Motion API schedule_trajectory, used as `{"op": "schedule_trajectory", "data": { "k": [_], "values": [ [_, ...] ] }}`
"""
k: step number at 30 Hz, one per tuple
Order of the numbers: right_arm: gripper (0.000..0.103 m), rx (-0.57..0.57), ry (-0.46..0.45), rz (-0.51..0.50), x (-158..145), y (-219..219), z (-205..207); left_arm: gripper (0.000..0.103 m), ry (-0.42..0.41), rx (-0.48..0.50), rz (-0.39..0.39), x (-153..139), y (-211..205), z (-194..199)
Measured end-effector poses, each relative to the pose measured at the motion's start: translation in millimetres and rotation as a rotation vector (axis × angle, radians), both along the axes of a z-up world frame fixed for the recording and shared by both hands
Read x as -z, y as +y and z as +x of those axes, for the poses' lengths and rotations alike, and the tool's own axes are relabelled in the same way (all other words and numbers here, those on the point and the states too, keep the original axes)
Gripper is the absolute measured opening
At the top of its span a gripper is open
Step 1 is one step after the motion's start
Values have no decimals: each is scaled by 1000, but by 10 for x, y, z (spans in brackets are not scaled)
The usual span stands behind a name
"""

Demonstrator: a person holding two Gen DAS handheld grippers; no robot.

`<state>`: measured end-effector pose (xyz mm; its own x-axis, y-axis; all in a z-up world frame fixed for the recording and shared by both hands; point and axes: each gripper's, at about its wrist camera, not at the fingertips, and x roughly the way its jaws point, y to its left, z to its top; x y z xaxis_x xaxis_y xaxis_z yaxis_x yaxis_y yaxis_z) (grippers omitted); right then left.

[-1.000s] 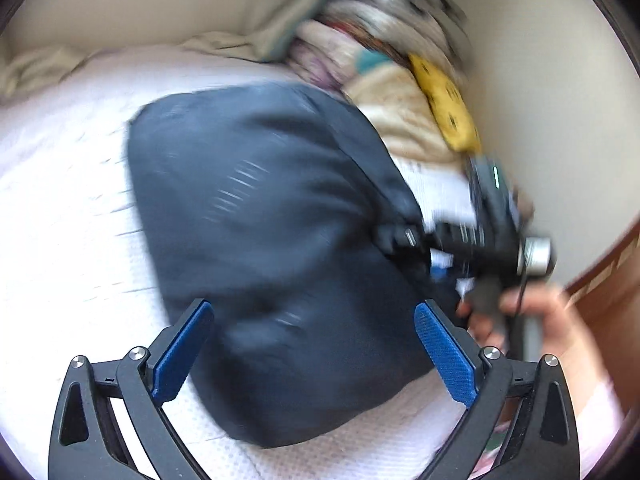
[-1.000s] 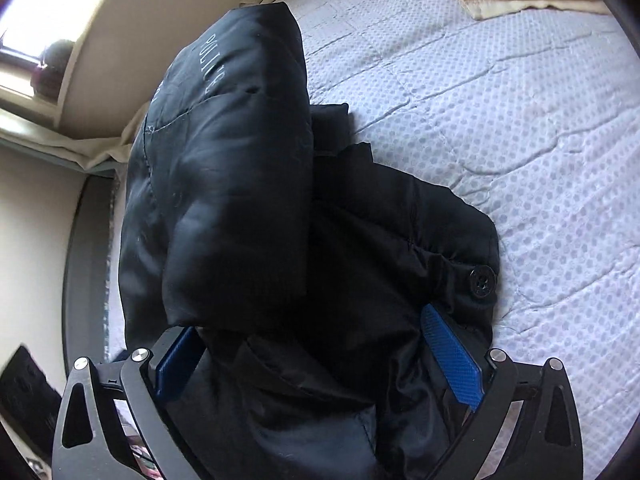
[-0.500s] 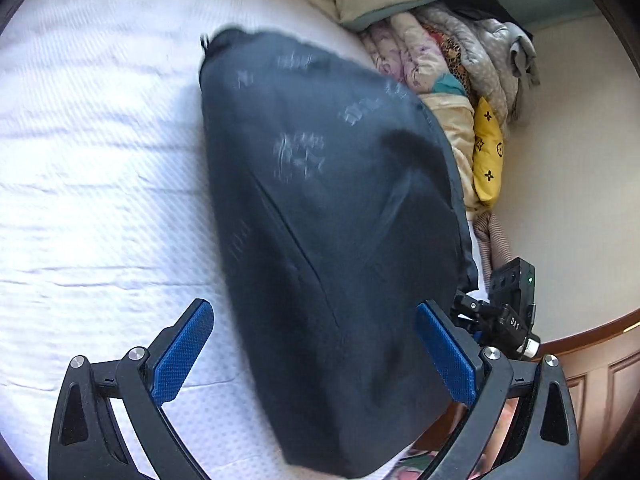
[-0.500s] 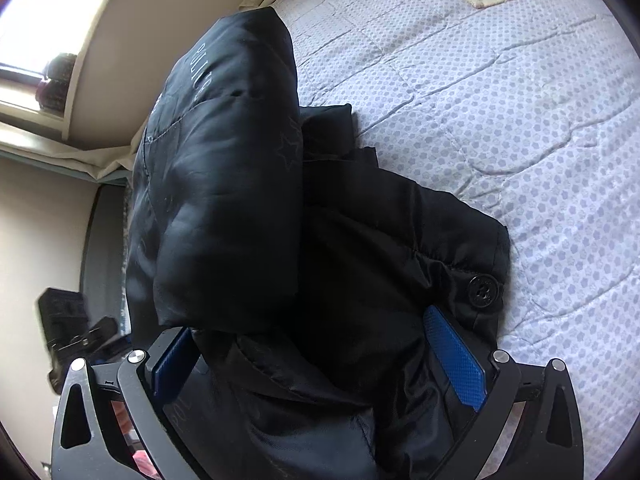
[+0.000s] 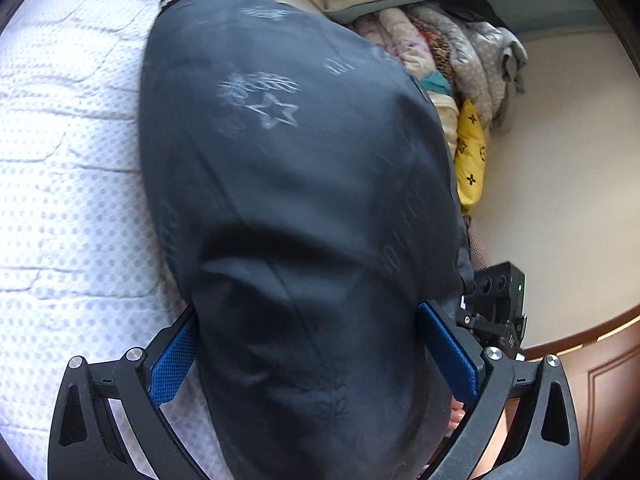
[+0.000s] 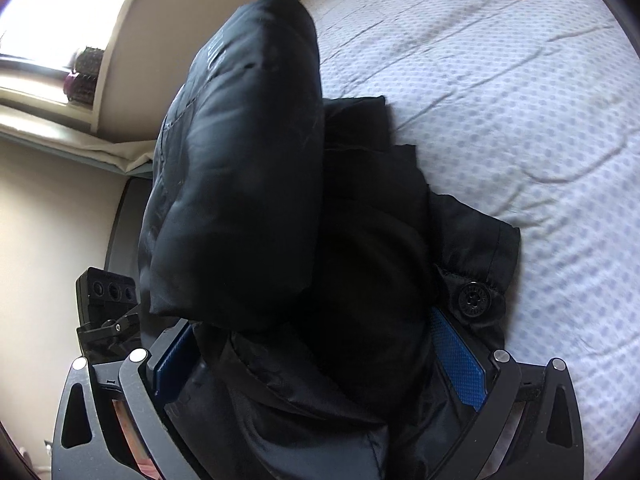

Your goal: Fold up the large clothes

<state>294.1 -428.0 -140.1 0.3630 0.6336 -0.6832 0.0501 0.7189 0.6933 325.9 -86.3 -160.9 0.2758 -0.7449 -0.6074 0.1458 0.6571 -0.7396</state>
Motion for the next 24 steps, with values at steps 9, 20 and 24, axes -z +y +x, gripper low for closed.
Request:
{"op": "schedule_trajectory", "data": {
  "k": [9, 20, 24],
  "values": [
    [98, 12, -37, 90, -83, 49, -2, 88, -91, -20, -14, -260, 16, -105],
    [90, -79, -187, 212, -533, 613, 84, 84, -244, -42, -63, -725, 537, -306],
    [89, -123, -171, 240, -473, 983, 194, 84, -243, -97, -45, -756, 949, -361]
  ]
}}
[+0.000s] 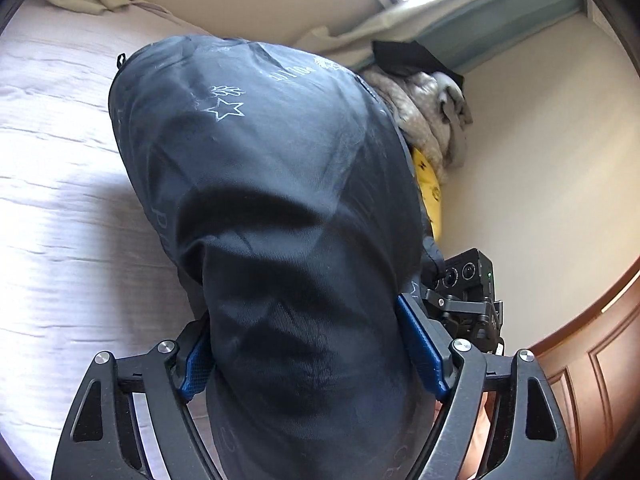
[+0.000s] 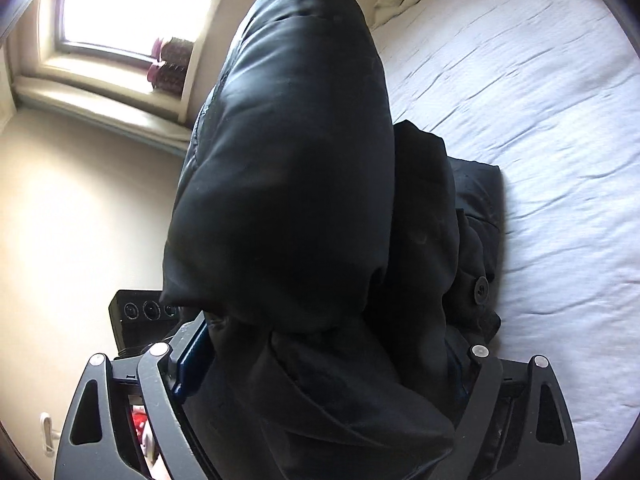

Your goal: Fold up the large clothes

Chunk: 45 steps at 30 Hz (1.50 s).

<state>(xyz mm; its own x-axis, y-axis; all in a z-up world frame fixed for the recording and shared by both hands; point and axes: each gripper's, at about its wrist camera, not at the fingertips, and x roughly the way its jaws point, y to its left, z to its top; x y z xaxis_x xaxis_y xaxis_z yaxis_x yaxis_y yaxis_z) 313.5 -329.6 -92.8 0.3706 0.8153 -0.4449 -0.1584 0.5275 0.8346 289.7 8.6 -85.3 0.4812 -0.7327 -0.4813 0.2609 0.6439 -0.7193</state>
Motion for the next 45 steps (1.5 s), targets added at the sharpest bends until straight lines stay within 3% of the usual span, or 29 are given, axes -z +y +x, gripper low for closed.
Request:
{"op": "schedule_trajectory", "data": {
  "k": [10, 18, 21, 23, 26, 28, 31, 33, 35, 37, 40, 42, 45],
  "values": [
    [89, -107, 14, 30, 129, 913, 196, 83, -6, -189, 25, -101, 1073, -110],
    [89, -138, 63, -224, 389, 1222, 191, 89, 204, -260, 148, 425, 1469, -102],
    [95, -138, 62, -276, 377, 1275, 178, 92, 231, -277, 174, 410, 1531, -181],
    [97, -133, 71, -306, 322, 1260, 155, 92, 223, -293, 217, 301, 1498, -227],
    [97, -118, 87, -350, 172, 1195, 136, 92, 156, -323, 397, 61, 1382, -346],
    [97, -97, 89, -390, 11, 1158, 167, 92, 58, -321, 545, -134, 1207, -494],
    [97, -47, 29, -400, -253, 981, 78, 92, -22, -283, 635, -286, 945, -637],
    [96, -14, -59, -391, -466, 897, -91, 92, -70, -252, 678, -362, 735, -756],
    [84, -6, -139, -413, -640, 817, -268, 92, -94, -220, 691, -420, 540, -776],
    [58, -37, -212, -462, -775, 913, -402, 92, -99, -167, 708, -384, 320, -827],
    [32, -128, -274, -585, -774, 1278, -587, 92, -83, -108, 745, -227, 73, -816],
    [20, -164, -242, -700, -578, 1507, -613, 94, -75, -104, 788, -120, -21, -778],
    [19, -186, -161, -771, -187, 1510, -511, 96, -61, -106, 797, -24, -74, -765]
  ]
}}
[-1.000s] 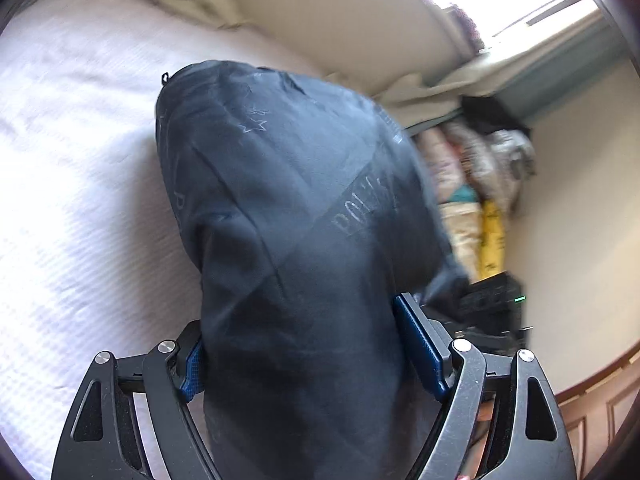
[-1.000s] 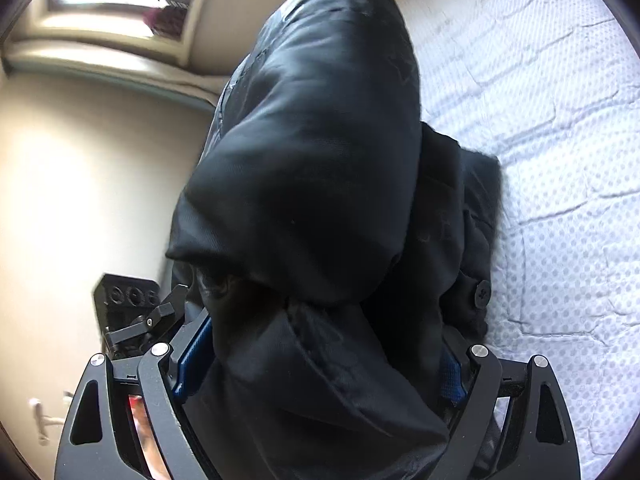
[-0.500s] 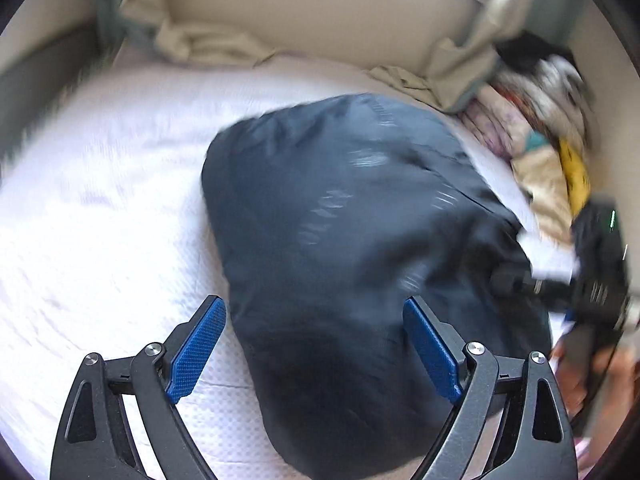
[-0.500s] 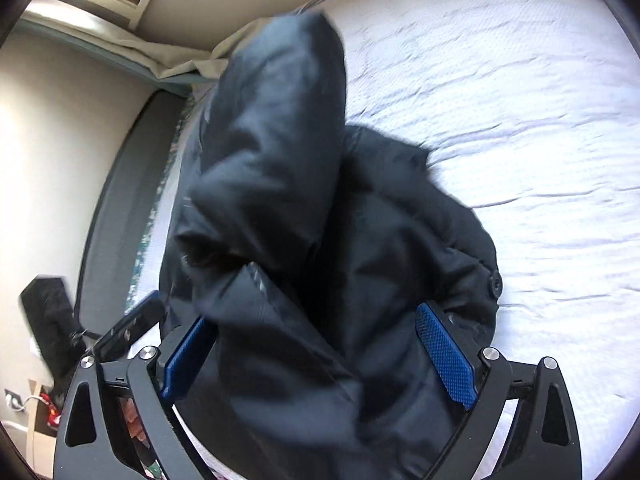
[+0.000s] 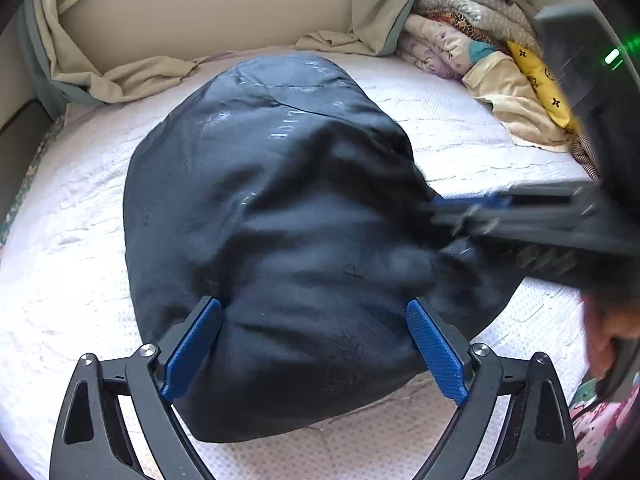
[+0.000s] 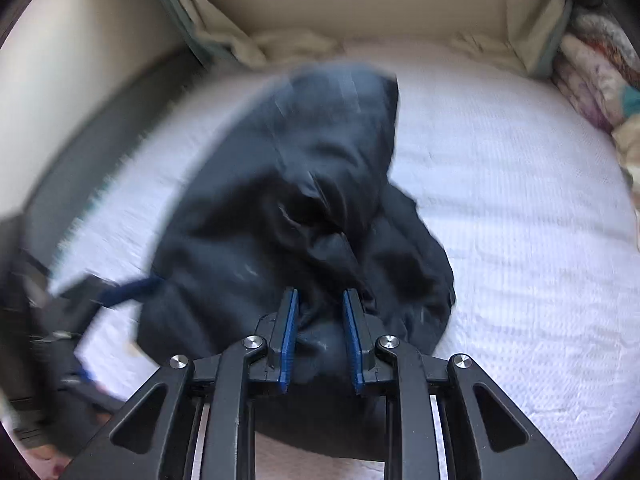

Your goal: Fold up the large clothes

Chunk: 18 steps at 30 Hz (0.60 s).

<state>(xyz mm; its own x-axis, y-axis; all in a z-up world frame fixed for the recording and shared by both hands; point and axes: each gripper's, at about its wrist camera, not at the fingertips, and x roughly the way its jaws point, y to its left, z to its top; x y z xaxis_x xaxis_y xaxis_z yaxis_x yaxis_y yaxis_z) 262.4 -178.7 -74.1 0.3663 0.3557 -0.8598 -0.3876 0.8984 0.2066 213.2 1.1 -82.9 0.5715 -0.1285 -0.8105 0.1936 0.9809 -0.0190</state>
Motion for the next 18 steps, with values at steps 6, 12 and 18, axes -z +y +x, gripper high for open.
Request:
{"op": "schedule_trajectory", "data": {
  "k": [6, 12, 18],
  "values": [
    [20, -1, 57, -25, 366, 158, 128, 98, 8, -9, 27, 110, -47, 20],
    [21, 43, 133, 78, 609, 50, 266, 99, -2, 3, 65, 126, -108, -28],
    [44, 150, 185, 194, 414, -254, 307, 99, -19, -23, 68, -19, -77, -102]
  ]
}}
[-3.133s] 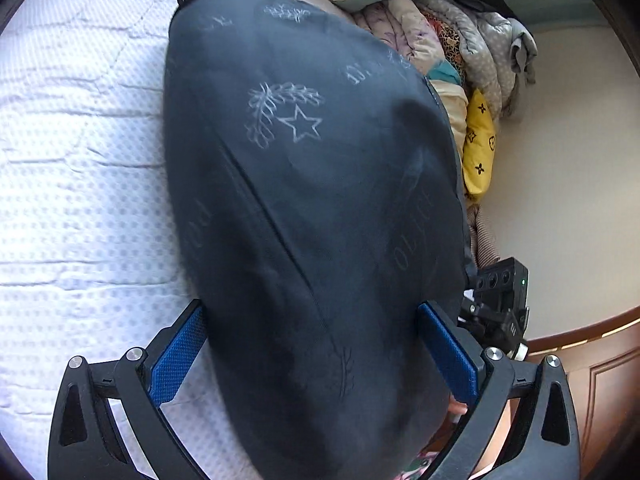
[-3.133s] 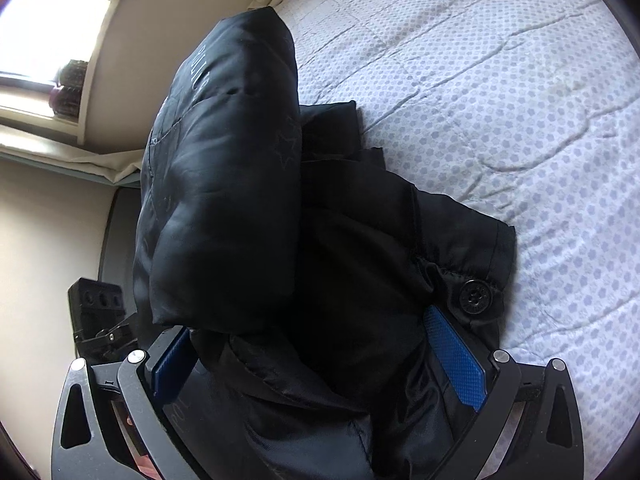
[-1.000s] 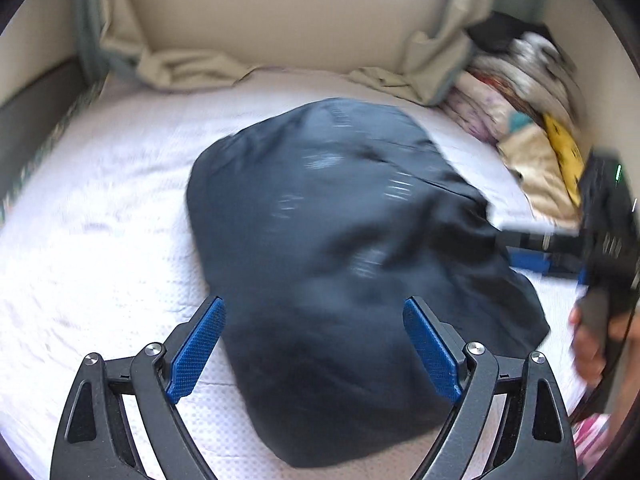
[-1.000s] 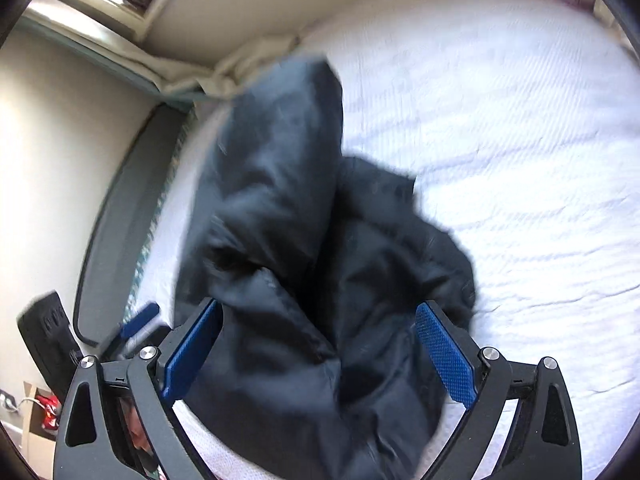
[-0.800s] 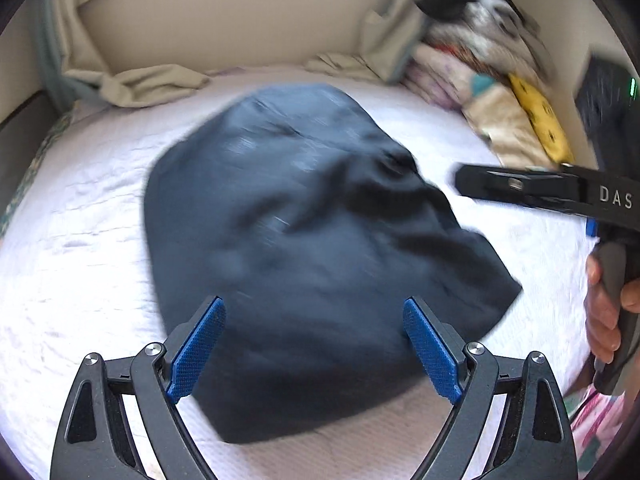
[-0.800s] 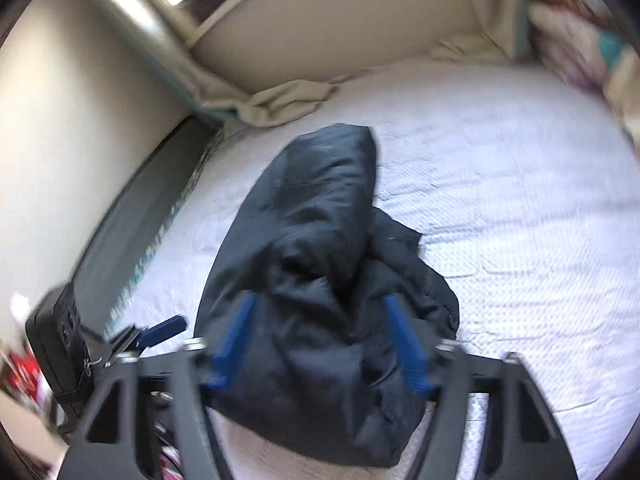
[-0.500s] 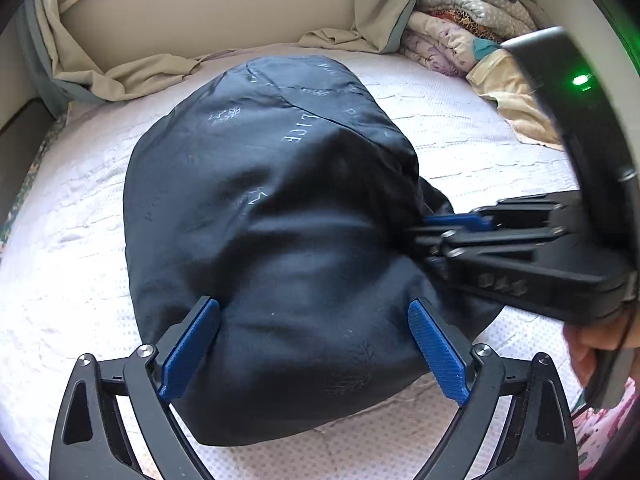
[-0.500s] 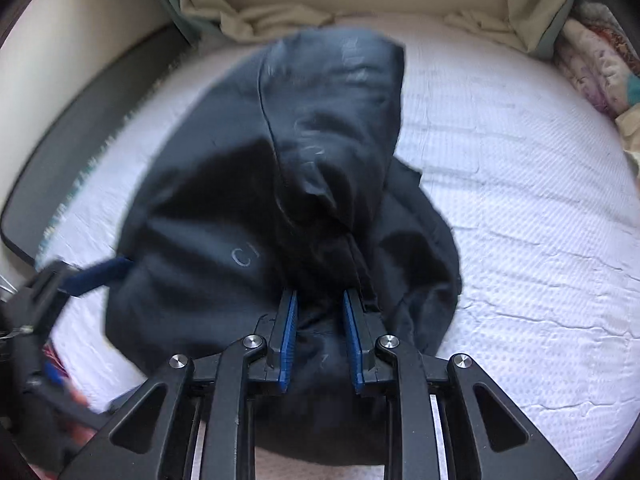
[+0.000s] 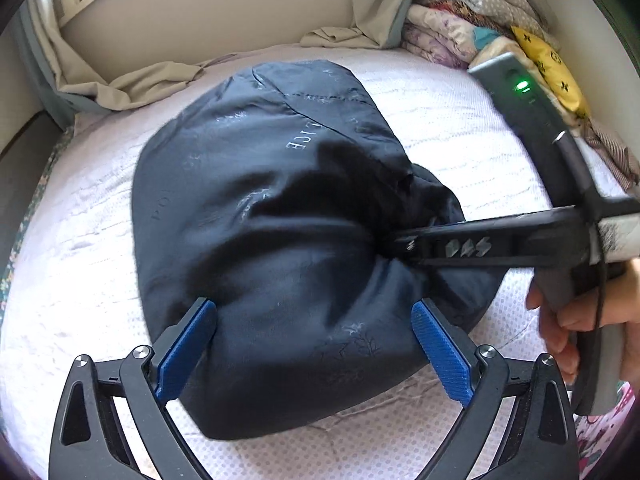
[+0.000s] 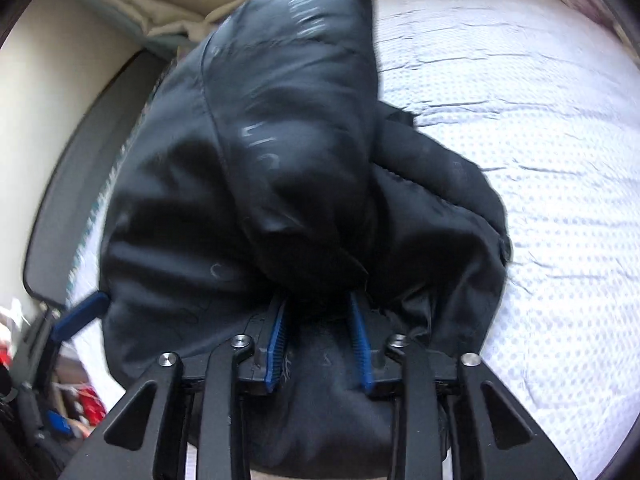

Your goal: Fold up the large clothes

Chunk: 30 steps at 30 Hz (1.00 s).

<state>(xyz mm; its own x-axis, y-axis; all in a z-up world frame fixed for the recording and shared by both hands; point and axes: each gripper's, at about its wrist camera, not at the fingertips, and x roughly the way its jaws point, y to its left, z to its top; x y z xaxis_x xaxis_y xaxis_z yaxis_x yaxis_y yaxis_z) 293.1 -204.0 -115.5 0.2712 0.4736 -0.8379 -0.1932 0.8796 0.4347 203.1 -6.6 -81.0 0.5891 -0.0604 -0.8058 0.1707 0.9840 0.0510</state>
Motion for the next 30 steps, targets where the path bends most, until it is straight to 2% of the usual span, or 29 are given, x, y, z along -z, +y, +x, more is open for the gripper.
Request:
{"op": "schedule_trajectory", "data": {
  "k": [1, 3, 5, 7, 12, 16, 19, 21, 25, 30],
  "values": [
    [63, 15, -12, 13, -100, -37, -26, 100, -8, -13, -8, -51, 37, -42],
    [77, 41, -78, 2, -371, -123, -132, 101, -34, -41, -18, -150, 129, -125],
    [84, 44, -143, -36, -585, -171, -245, 102, -66, -74, -5, -247, 235, -214],
    [100, 30, -210, -82, -821, -206, -466, 102, -99, -107, 6, -326, 343, -322],
    [102, 0, -327, -166, -1197, -138, -984, 102, -131, -155, 1, -421, 506, -620],
    [103, -18, -395, -246, -1238, -50, -1441, 102, -142, -162, -9, -441, 515, -868],
    [103, 6, -442, -359, -1183, 75, -1724, 102, -169, -165, 0, -489, 470, -1065],
    [103, 24, -469, -387, -1138, 99, -1877, 102, -195, -174, 2, -520, 429, -1226],
    [103, 41, -449, -371, -1055, 41, -2149, 102, -218, -204, 41, -513, 391, -1413],
    [103, 70, -420, -356, -959, 1, -2270, 102, -254, -258, 70, -458, 379, -1620]
  ]
}}
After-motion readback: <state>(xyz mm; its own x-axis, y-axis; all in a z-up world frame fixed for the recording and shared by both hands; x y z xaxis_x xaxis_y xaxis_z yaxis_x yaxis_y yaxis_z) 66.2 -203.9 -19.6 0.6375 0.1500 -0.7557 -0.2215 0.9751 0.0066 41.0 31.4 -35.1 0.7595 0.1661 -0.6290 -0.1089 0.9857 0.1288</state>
